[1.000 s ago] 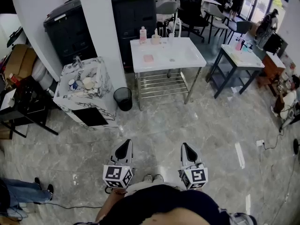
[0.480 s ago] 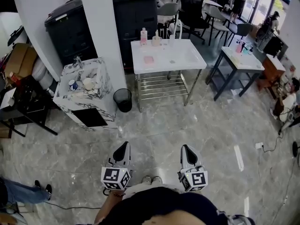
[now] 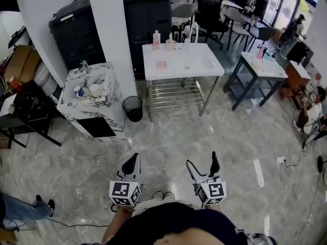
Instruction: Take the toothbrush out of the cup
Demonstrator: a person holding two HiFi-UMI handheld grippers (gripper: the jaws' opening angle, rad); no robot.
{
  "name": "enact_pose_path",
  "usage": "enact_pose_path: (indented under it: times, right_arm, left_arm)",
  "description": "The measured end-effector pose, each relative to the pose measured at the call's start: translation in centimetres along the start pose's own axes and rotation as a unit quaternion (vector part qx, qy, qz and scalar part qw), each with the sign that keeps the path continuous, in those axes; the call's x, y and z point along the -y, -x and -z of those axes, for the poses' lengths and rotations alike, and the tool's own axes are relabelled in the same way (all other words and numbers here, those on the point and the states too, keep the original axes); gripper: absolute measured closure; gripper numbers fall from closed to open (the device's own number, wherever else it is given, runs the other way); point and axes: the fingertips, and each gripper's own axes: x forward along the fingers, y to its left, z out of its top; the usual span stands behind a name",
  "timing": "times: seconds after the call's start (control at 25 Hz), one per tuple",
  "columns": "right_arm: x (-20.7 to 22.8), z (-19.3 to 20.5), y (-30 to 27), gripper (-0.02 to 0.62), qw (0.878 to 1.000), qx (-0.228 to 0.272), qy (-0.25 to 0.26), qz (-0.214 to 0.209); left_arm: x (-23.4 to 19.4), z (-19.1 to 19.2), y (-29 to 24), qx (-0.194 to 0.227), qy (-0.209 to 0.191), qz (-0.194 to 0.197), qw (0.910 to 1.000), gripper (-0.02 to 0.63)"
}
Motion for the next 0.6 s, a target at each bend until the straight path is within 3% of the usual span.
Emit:
enact_pose_path:
  times: [0.6]
  right_arm:
    - [2.5,-0.7,-0.9,0.124,0.999,0.016,0.025,0.017]
  left_arm:
    - [-0.6,0.9,-1.9,-0.009,0.013,-0.024,0.9996,0.603]
